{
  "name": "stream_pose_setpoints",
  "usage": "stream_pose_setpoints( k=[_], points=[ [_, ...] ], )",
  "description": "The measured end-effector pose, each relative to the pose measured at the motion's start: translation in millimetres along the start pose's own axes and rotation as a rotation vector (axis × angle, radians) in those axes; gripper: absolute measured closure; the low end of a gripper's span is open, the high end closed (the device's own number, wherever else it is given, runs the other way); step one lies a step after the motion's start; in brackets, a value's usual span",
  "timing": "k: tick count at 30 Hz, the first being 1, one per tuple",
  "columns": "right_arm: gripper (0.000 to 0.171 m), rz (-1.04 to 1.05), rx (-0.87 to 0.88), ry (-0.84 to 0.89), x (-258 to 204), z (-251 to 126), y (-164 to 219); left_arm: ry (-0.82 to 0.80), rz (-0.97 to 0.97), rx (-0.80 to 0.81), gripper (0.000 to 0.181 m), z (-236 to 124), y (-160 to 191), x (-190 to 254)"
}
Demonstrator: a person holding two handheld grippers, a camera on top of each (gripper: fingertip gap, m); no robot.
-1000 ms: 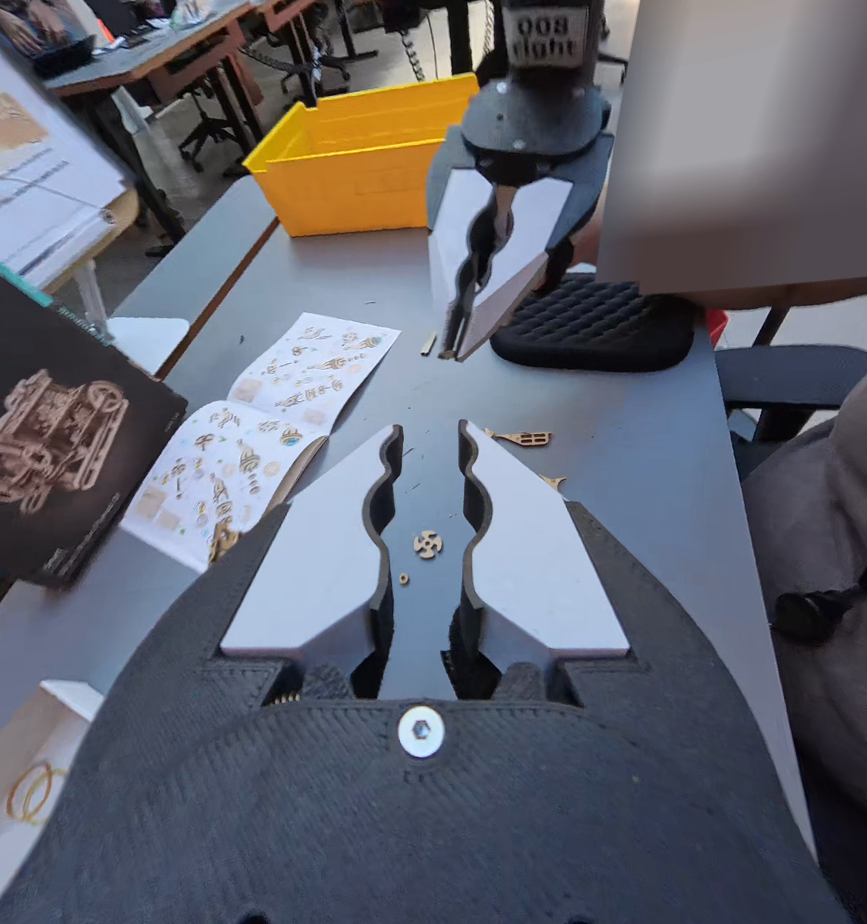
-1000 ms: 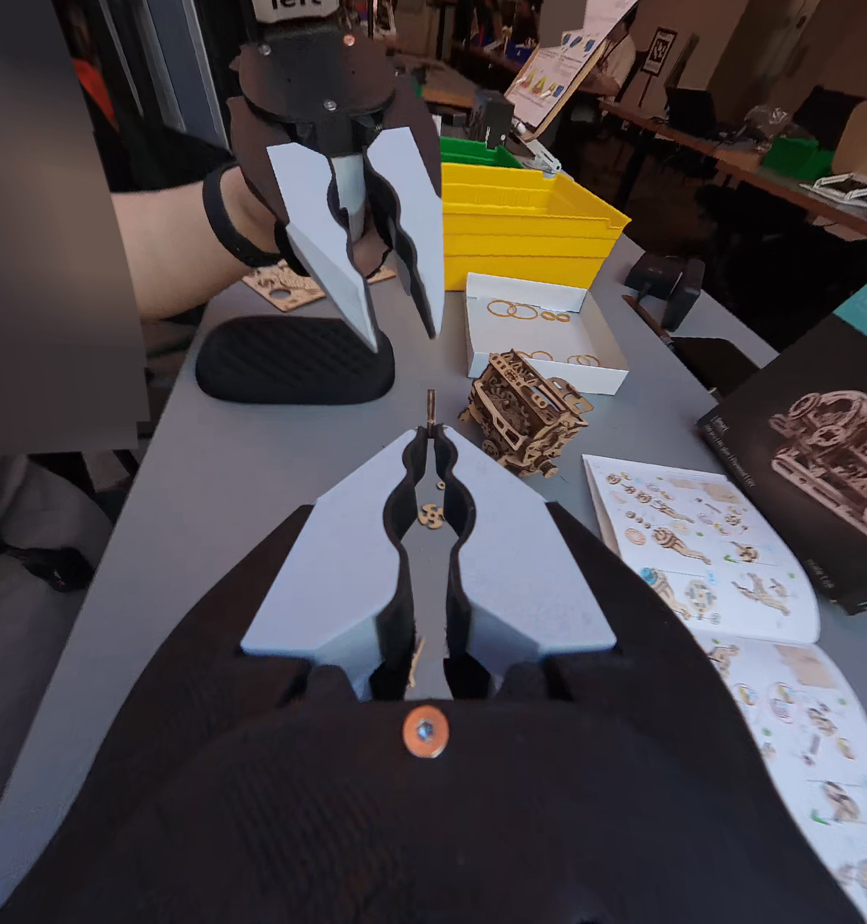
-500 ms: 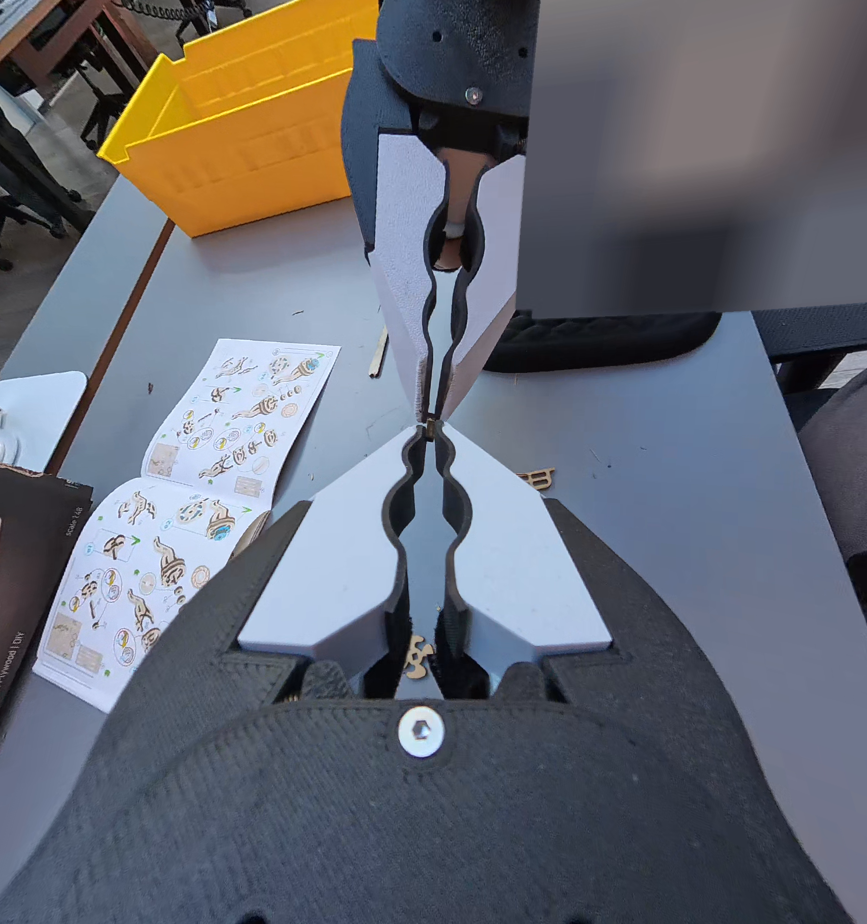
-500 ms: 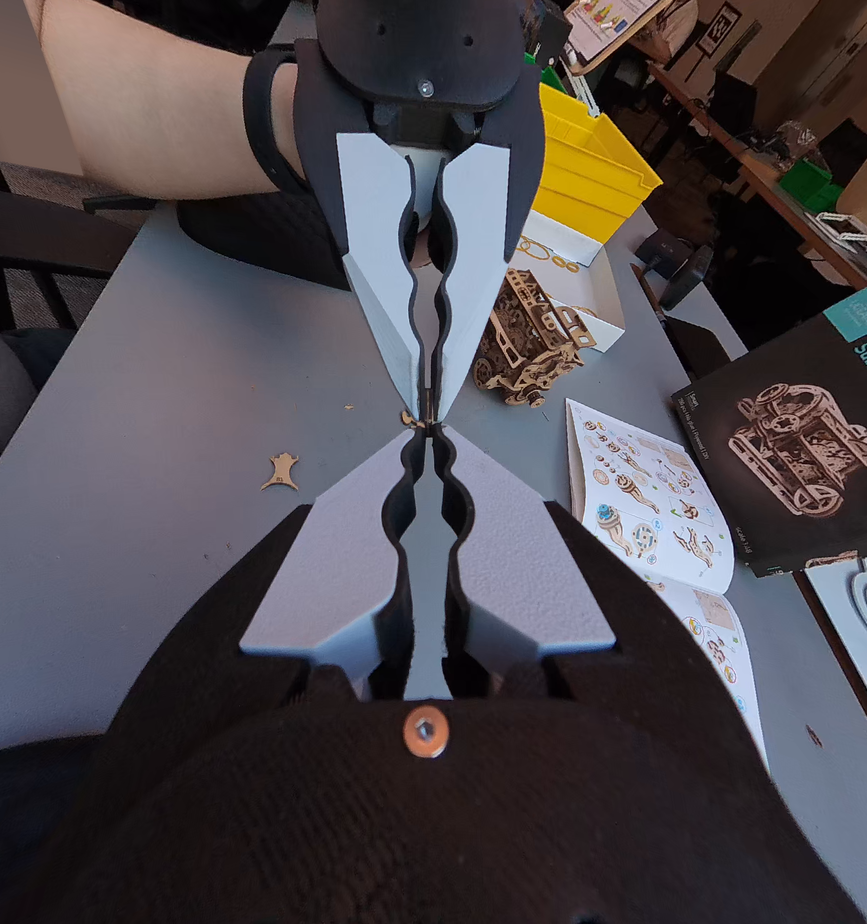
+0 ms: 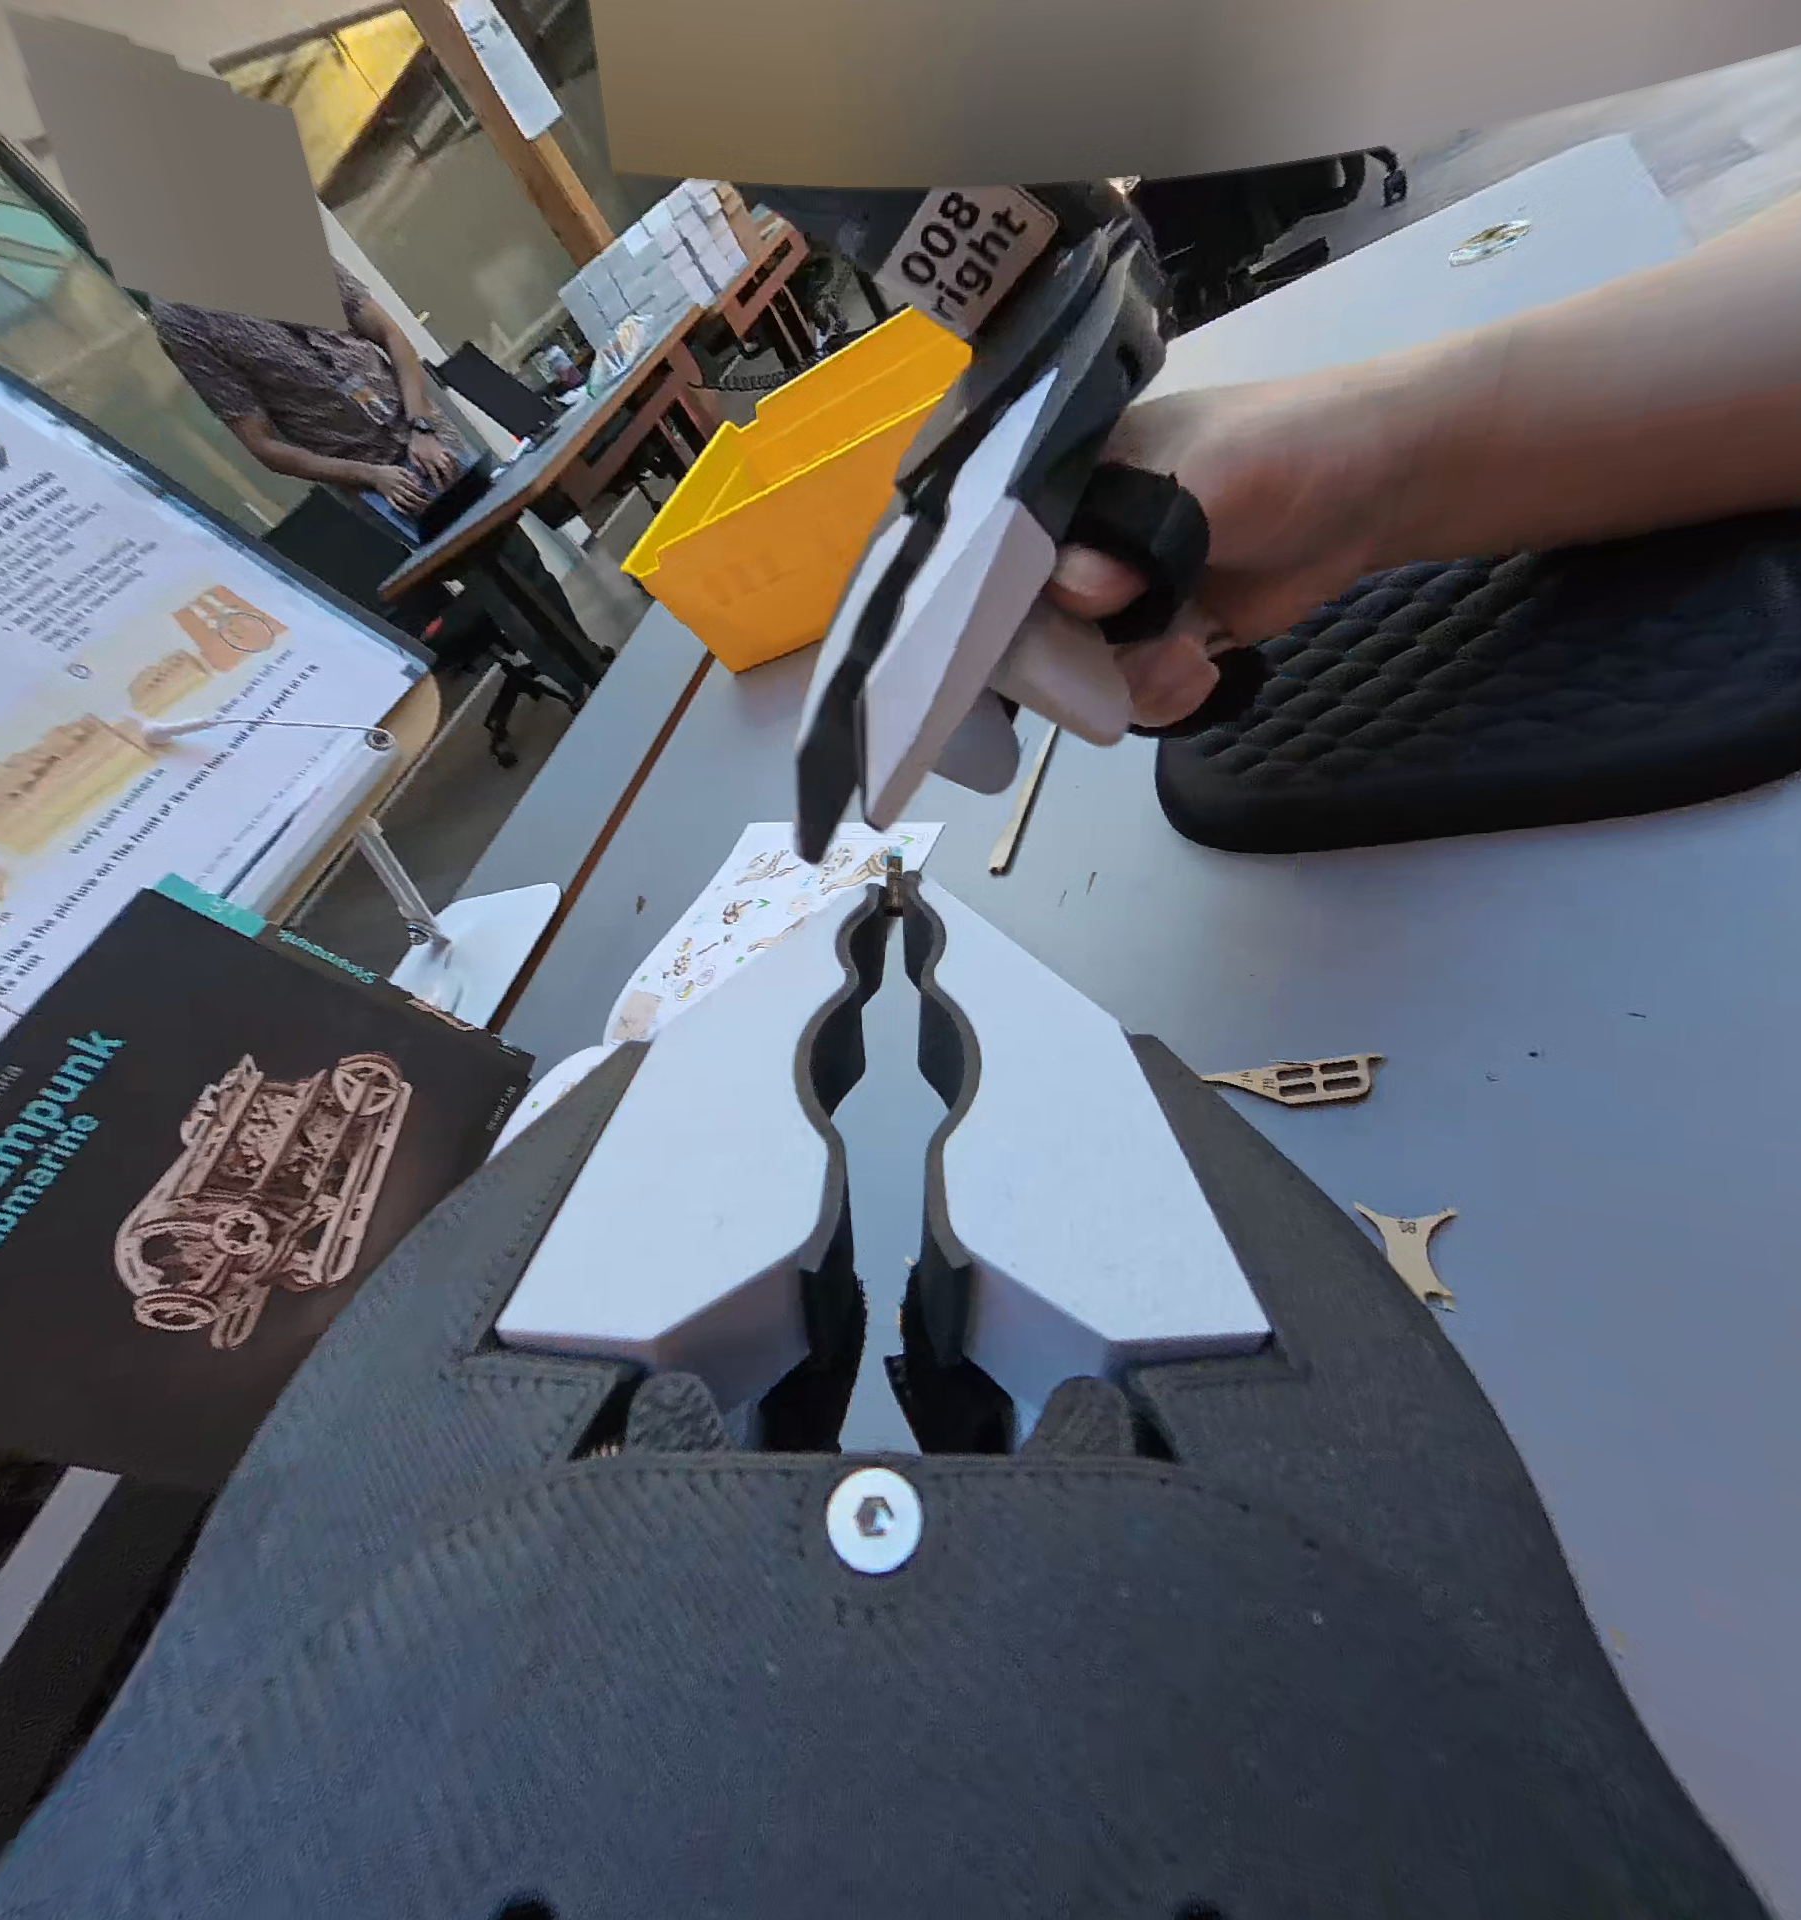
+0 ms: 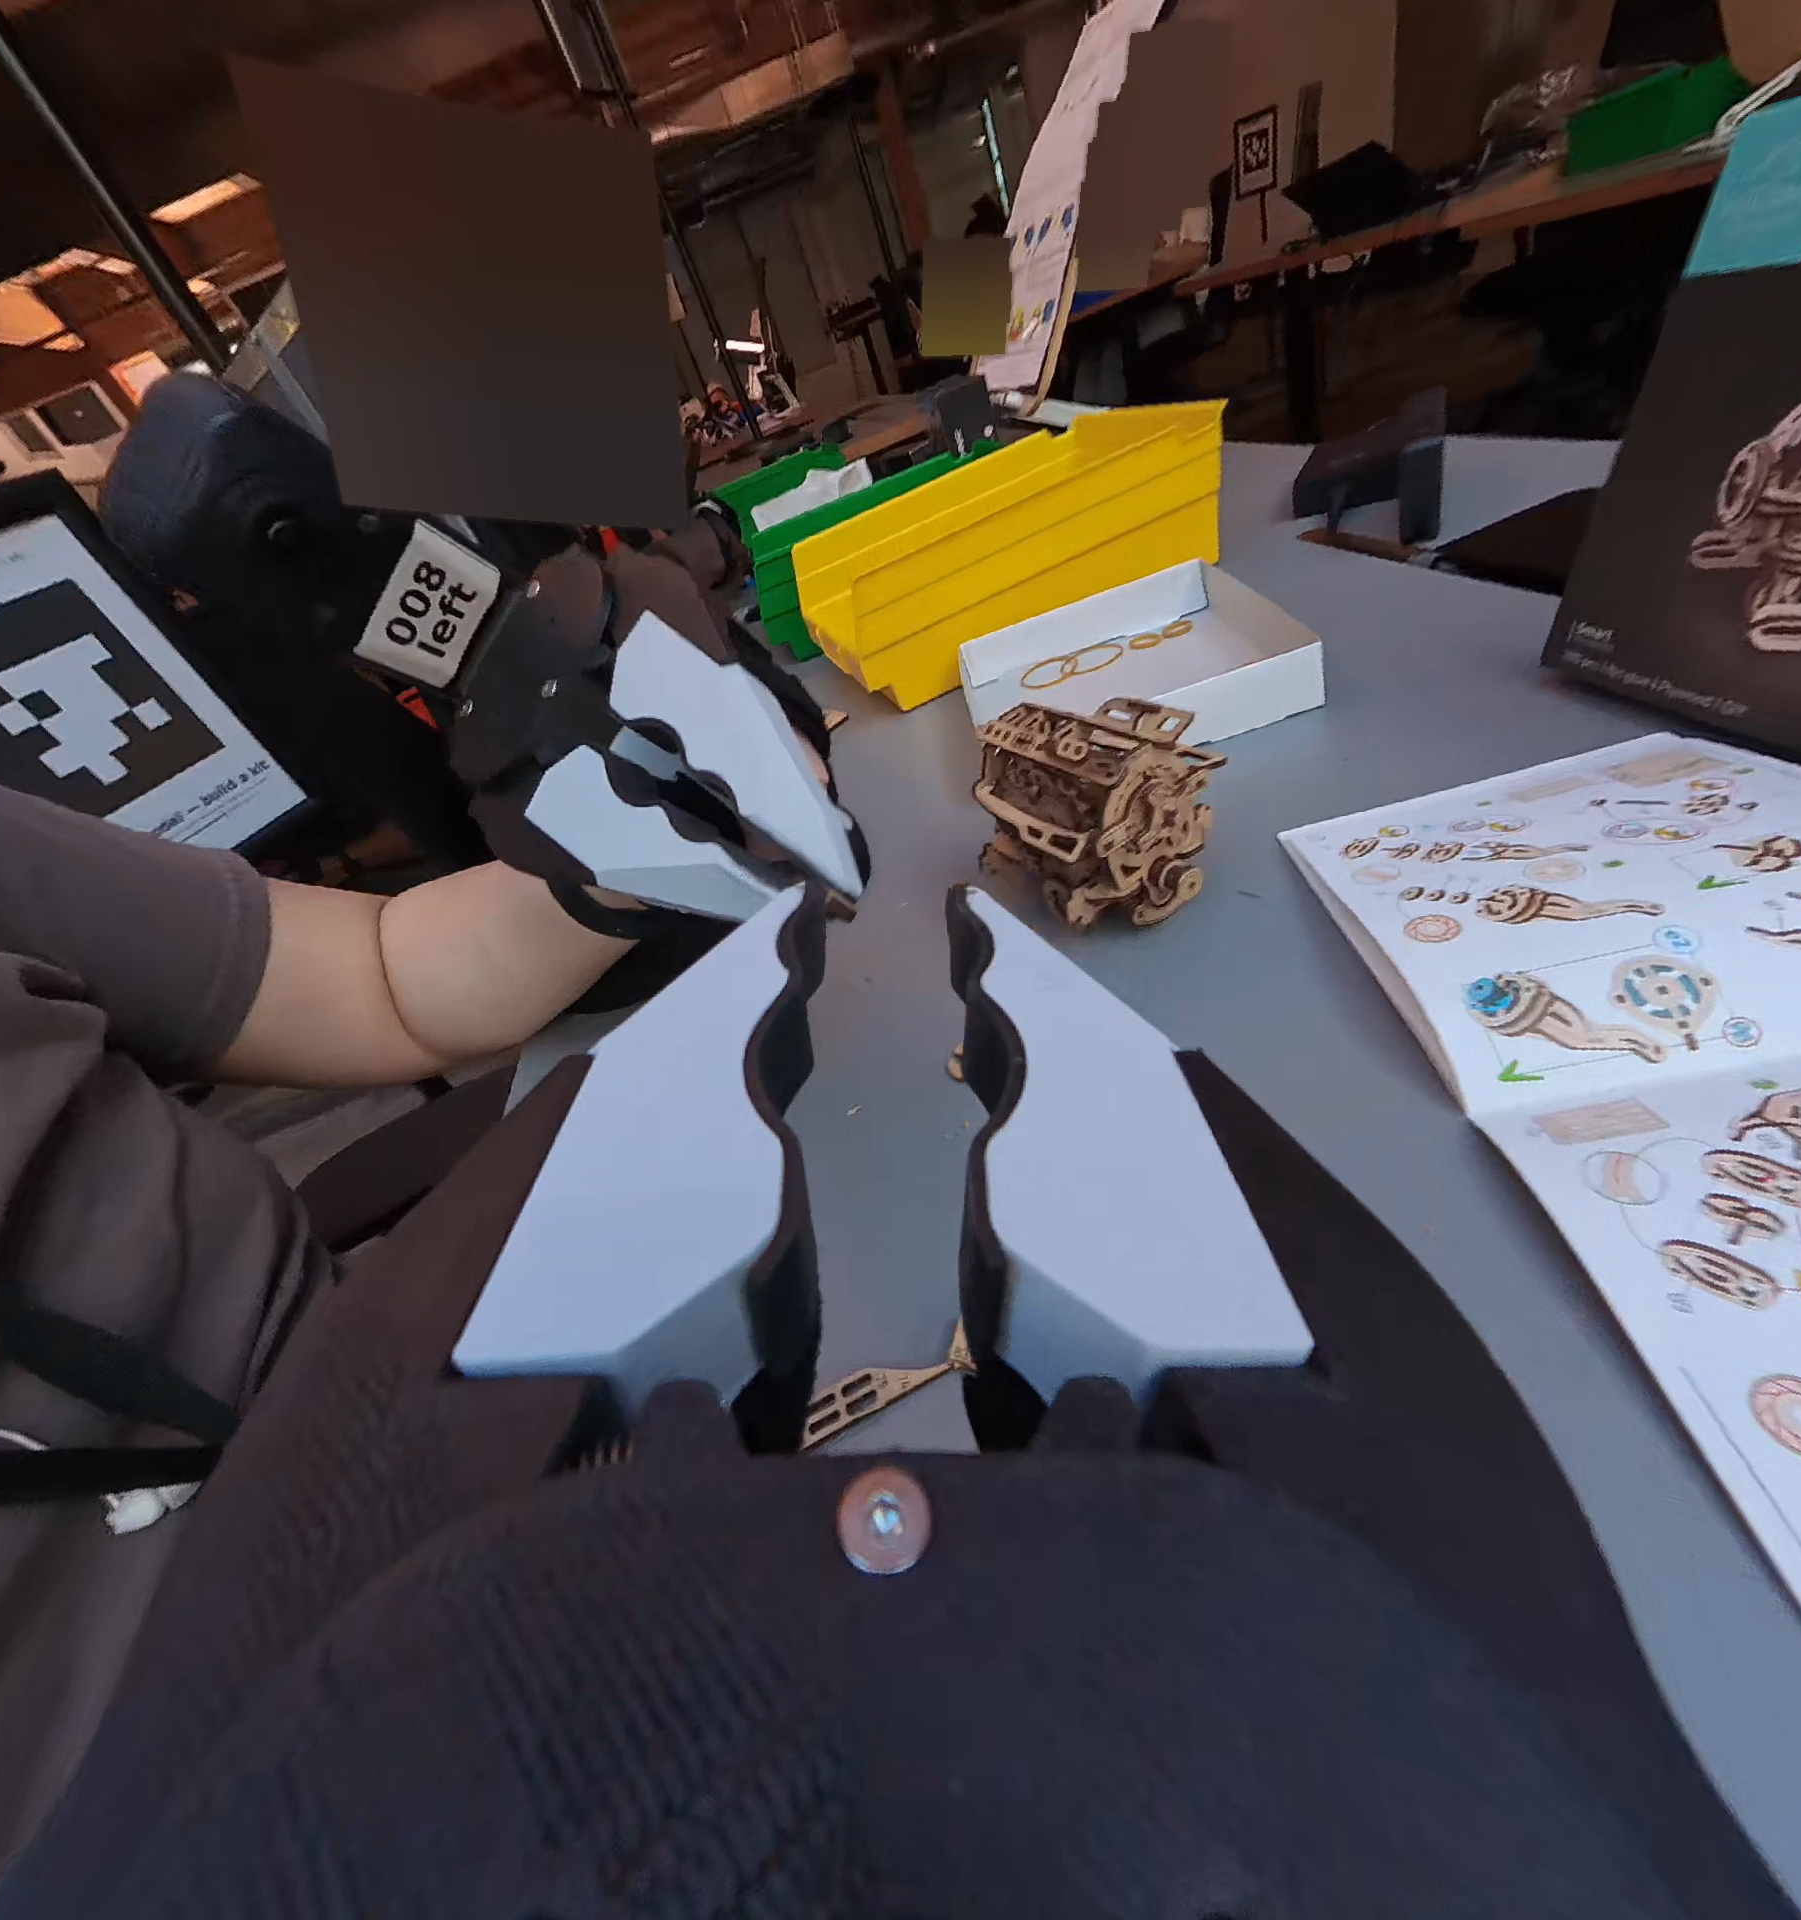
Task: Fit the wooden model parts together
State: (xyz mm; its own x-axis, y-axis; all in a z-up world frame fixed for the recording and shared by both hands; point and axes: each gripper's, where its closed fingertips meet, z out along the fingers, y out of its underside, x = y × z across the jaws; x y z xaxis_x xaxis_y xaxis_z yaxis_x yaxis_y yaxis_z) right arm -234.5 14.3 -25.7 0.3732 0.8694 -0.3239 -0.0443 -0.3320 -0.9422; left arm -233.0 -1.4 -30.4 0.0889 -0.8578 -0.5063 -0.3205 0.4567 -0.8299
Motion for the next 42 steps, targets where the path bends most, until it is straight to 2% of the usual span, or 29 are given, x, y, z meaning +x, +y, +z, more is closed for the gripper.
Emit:
stream_pose_setpoints(
  k=[1,2,7,14,19,27,29,32,36,39,42],
  points=[
    [0.151,0.007,-0.021,-0.02,-4.3,4.2,4.7,-0.026,0.024,-0.008,0.181,-0.2,0.1,-1.9],
    [0.159,0.01,-0.012,-0.029,-6.7,5.6,4.8,-0.036,0.05,-0.021,0.18,-0.3,2.0,-1.7],
    [0.169,0.019,-0.012,-0.037,-11.4,7.3,6.0,-0.037,0.118,-0.039,0.181,0.9,2.7,5.6],
    [0.167,-0.015,-0.013,-0.033,-14.4,6.2,3.2,-0.065,0.179,-0.04,0.181,-0.7,-0.8,6.5],
    [0.165,0.039,0.004,-0.087,-19.6,5.0,0.2,-0.069,0.164,-0.023,0.181,-1.6,-2.7,4.9],
    [0.167,0.011,-0.022,-0.069,-16.8,3.8,2.8,-0.082,0.18,-0.034,0.181,-1.2,-2.2,5.3],
    [0.17,0.002,-0.036,-0.039,-10.6,1.0,3.9,-0.089,0.187,-0.049,0.181,-0.3,0.6,4.3],
    [0.171,-0.065,-0.04,0.108,14.1,-9.8,2.2,-0.09,0.172,-0.013,0.181,-4.0,-4.9,2.7],
    [0.171,-0.084,0.028,0.052,6.0,-19.4,-14.5,-0.099,0.17,-0.011,0.18,-7.1,-4.1,-1.3],
    [0.162,-0.183,0.007,0.079,9.6,-29.2,-18.1,-0.061,0.08,0.021,0.18,-6.3,-6.8,0.3],
    [0.156,-0.303,0.082,-0.007,-12.5,-33.6,-28.8,0.056,-0.223,0.12,0.181,-8.2,-19.0,0.4]
  ],
)
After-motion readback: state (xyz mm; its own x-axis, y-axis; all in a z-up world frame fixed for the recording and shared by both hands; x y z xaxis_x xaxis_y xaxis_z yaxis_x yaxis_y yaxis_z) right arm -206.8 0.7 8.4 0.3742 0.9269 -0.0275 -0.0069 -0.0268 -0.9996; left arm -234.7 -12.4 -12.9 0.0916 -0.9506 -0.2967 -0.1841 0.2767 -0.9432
